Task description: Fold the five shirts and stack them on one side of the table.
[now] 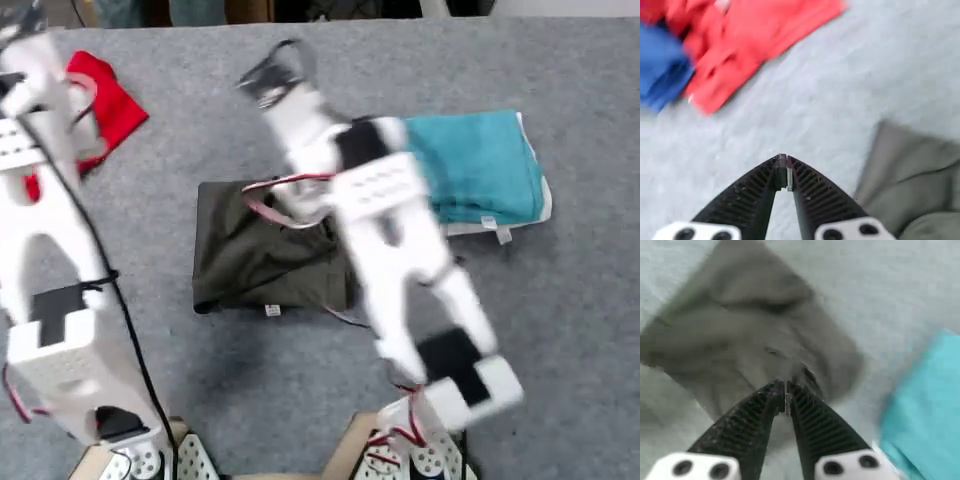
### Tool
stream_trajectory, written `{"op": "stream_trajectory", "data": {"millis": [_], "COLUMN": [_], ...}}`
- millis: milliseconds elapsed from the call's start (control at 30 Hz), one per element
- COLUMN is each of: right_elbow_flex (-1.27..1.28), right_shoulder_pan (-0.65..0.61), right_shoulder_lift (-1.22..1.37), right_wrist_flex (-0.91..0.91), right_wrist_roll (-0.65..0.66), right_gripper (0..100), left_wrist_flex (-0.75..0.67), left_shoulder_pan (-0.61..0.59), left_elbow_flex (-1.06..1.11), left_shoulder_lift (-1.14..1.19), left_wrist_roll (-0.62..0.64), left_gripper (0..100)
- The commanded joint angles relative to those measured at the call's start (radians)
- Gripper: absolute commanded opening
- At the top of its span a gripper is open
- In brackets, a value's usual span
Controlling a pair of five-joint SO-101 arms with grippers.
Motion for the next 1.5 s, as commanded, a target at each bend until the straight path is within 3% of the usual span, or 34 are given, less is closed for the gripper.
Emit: {"op": "stream_trajectory", "data": {"millis": [0, 133, 233, 467, 700, 833, 933, 1100, 1233, 1467], "right_elbow_flex": [-0.101, -0.242, -0.351, -0.710, -1.130, -1.357, -1.474, -1.442, -1.221, -0.854], "right_shoulder_pan": [-0.075, -0.084, -0.017, 0.157, 0.313, 0.318, 0.226, 0.089, 0.011, -0.003], "right_shoulder_lift": [0.173, 0.366, 0.498, 0.699, 0.872, 0.915, 0.921, 0.895, 0.846, 0.743], "right_wrist_flex": [-0.055, -0.012, 0.014, 0.124, 0.077, 0.206, 0.385, 0.377, 0.377, 0.374], "right_wrist_roll": [-0.064, -0.101, -0.081, 0.023, 0.083, 0.112, 0.110, 0.025, -0.018, -0.029], "right_gripper": [1.9, 1.9, 1.9, 1.8, 1.9, 2.0, 1.9, 1.8, 1.8, 1.8], "left_wrist_flex": [0.000, 0.000, -0.025, -0.210, -0.371, -0.405, -0.405, -0.405, -0.400, -0.405], "left_shoulder_pan": [-0.087, -0.133, -0.151, -0.177, -0.166, -0.131, -0.096, -0.079, -0.087, -0.085], "left_elbow_flex": [0.148, 0.259, 0.346, 0.647, 0.897, 0.970, 0.998, 1.007, 1.020, 1.125], "left_shoulder_lift": [-0.081, -0.123, -0.147, -0.278, -0.479, -0.548, -0.559, -0.566, -0.568, -0.569], "left_wrist_roll": [-0.035, -0.106, -0.114, -0.120, -0.123, -0.123, -0.121, -0.115, -0.120, -0.117], "left_gripper": [3, 3, 3, 3, 3, 3, 3, 3, 3, 3]}}
